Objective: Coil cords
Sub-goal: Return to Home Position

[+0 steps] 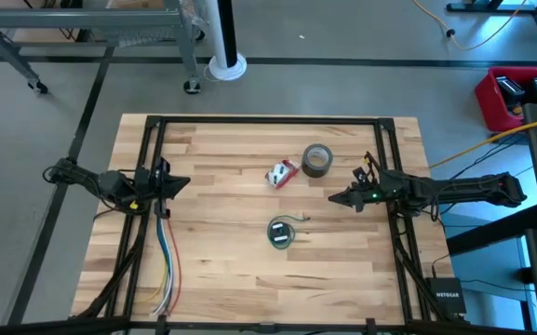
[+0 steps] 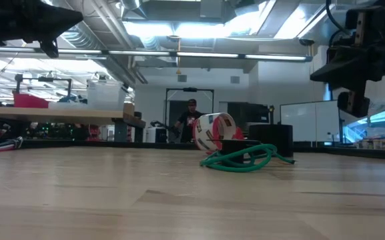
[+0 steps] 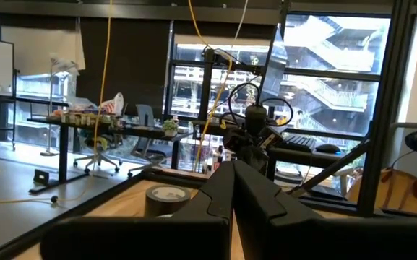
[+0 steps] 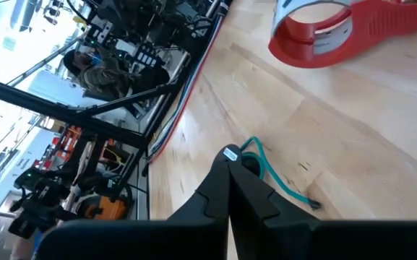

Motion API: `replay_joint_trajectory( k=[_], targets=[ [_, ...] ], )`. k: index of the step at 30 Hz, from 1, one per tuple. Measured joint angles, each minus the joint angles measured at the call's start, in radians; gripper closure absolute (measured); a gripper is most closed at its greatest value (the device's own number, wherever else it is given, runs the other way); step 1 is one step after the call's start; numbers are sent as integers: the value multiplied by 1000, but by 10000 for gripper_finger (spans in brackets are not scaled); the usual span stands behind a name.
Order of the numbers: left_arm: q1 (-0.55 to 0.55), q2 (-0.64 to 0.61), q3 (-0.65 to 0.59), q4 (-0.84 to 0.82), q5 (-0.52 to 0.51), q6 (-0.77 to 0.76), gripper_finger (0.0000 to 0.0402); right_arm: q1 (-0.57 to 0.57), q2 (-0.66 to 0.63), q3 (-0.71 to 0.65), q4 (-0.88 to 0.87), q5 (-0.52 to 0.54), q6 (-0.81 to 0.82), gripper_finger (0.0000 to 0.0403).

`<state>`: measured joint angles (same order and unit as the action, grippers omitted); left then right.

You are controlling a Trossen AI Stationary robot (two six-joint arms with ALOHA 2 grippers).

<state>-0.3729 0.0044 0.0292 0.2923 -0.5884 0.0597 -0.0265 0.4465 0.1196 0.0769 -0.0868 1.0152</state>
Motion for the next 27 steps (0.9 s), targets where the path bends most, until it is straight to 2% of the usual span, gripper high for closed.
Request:
replay_joint_trajectory(
  k=[8, 18, 27],
  targets=[
    [0, 0, 0, -74, 0, 0, 401, 0, 1, 0, -8, 0, 0, 397],
    [0, 1, 1, -278, 0, 0, 402, 0, 1, 0, -29, 0, 1, 397],
    [0, 0, 1, -278, 0, 0, 401, 0, -59, 1, -44, 1, 1, 397]
  ],
)
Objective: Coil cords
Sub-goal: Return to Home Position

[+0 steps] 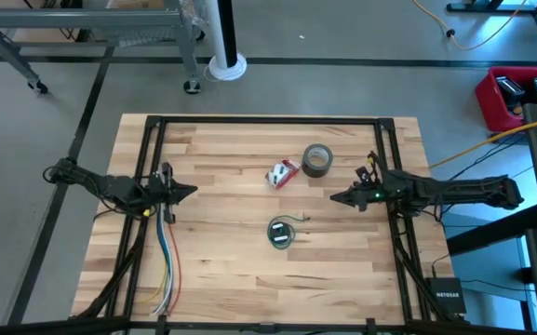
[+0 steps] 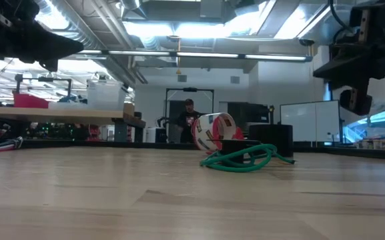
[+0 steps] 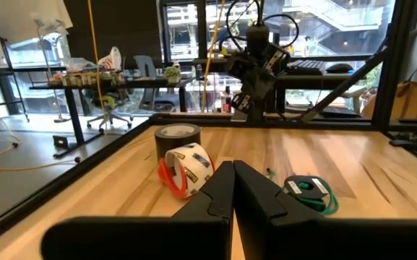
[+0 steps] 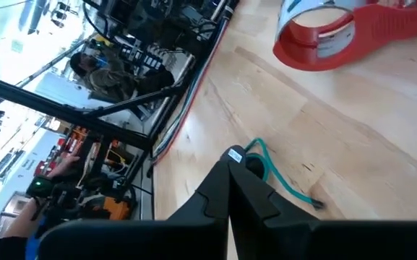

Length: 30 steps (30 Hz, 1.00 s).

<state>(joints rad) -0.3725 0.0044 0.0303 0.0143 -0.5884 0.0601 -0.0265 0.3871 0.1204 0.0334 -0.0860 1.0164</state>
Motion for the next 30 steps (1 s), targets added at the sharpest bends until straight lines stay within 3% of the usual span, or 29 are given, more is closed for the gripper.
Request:
replay_joint_trajectory(
  k=[12, 22, 30],
  targets=[
    [0, 0, -9, 25, 0, 0, 401, 0, -201, 0, -39, -1, 0, 397],
    [2, 0, -20, 55, 0, -3, 402, 0, -281, 0, -41, -2, 0, 397],
    [143, 0, -21, 55, 0, -3, 402, 0, -288, 0, -43, -3, 0, 397]
  ],
)
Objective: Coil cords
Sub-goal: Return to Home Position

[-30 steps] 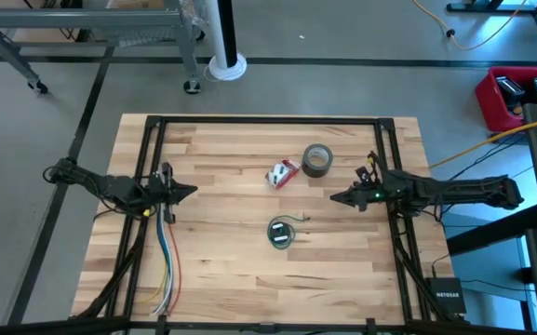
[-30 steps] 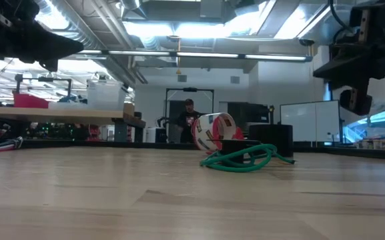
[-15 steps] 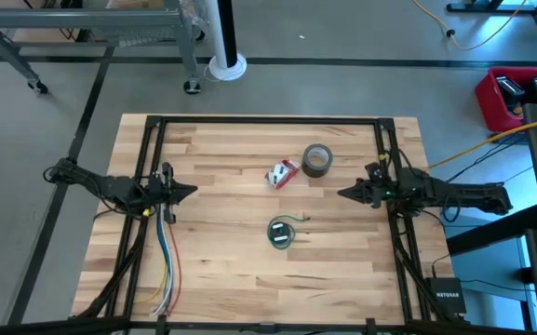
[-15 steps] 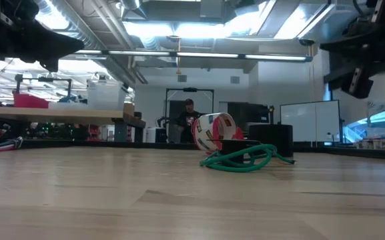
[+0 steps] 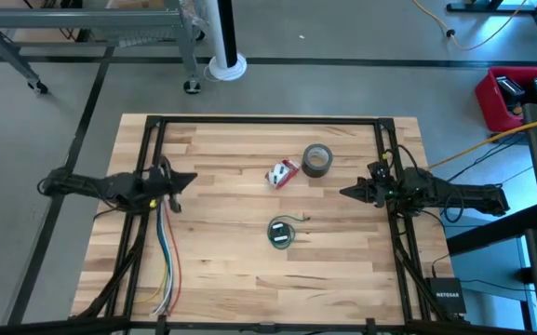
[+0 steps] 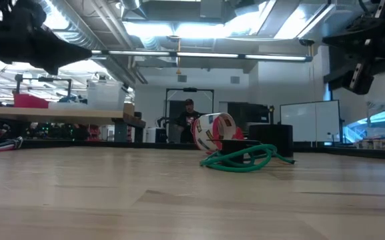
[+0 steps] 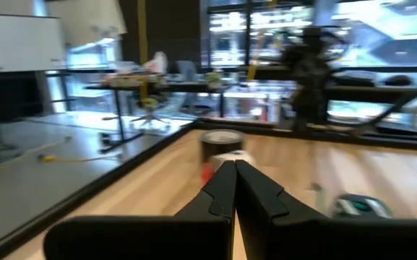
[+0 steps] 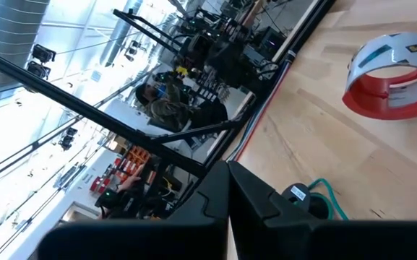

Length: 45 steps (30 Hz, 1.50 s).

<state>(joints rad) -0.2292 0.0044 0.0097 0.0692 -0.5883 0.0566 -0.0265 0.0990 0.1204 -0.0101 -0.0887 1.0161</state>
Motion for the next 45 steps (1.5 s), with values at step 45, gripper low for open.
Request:
replay_joint_trajectory(
  k=[45],
  targets=[
    [233, 6, 0, 0, 0, 0, 402, 0, -97, -111, 38, 26, 0, 397]
  ],
)
